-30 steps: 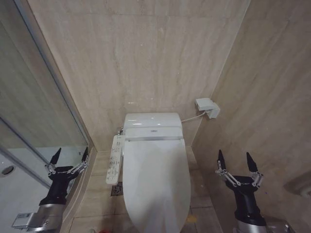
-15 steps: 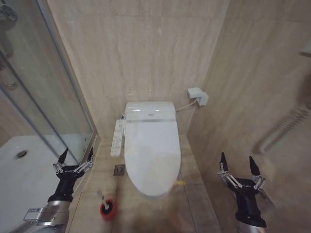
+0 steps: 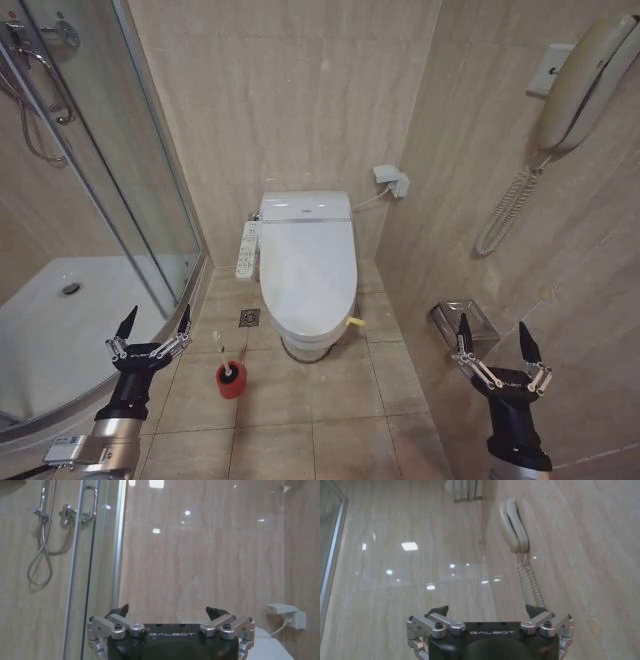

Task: Open the toilet lid, clean the toilet bowl with a toilet brush, close the toilet lid, and flush.

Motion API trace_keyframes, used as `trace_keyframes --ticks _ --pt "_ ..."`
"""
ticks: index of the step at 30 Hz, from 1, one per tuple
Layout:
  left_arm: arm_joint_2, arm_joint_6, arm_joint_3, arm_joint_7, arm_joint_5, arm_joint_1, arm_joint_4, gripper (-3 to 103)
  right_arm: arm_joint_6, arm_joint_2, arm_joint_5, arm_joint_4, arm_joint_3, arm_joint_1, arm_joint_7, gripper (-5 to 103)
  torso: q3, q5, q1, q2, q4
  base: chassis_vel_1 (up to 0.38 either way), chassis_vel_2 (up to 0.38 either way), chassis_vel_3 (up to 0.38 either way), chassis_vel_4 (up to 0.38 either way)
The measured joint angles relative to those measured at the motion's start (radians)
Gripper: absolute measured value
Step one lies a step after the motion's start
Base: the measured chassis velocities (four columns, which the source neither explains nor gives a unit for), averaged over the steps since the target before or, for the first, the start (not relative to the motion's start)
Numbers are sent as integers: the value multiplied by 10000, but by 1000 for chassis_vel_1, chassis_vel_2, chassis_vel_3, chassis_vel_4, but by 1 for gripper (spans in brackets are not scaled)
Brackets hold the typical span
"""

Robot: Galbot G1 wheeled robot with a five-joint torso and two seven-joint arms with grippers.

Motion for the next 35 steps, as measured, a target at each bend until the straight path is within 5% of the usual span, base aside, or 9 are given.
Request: trace_keyframes --ticks 35 --pt "152 -192 119 -40 51 -7 158 100 283 113 -109 -191 -93 -152 -140 100 0 3 3 -3 -1 -15 14 13 -14"
